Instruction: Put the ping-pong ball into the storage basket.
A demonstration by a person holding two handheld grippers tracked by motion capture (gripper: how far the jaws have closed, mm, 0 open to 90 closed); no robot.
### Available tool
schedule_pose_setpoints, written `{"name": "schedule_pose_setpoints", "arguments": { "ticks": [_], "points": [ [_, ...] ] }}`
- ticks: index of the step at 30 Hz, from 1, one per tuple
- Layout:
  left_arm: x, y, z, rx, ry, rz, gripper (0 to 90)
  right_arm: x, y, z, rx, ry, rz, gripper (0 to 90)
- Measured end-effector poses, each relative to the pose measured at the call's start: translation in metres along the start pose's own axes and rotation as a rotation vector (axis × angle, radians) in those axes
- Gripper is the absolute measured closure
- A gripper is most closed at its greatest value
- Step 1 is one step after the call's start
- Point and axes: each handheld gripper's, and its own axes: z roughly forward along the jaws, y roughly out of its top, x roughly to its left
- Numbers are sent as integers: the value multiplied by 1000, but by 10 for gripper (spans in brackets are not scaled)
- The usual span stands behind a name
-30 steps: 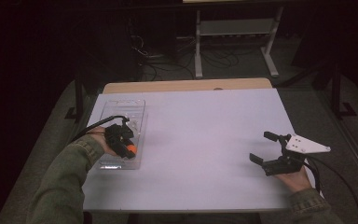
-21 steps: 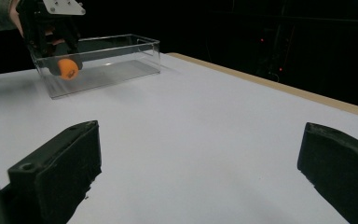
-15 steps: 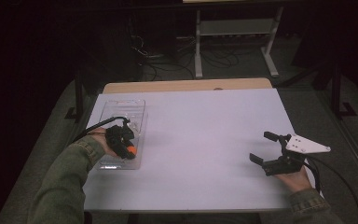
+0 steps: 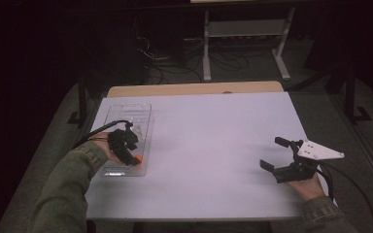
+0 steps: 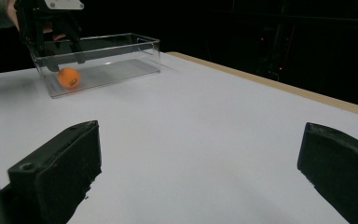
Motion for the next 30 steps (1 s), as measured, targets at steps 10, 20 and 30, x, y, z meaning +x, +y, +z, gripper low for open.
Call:
{"name": "schedule_pose_setpoints", "arguments": {
  "ticks": [10,20,30],
  "points": [
    [1,-1,-9,-30,67,-38,143,0,0,0,-3,1,-2,0],
    [-1,-6,-22,-81,86,-66,4,1,0,-1,-1,3,0,0],
    [-10,-10,-38,-184,96,-71,0,1,0,-1,-1,2,-1,0]
  ]
}}
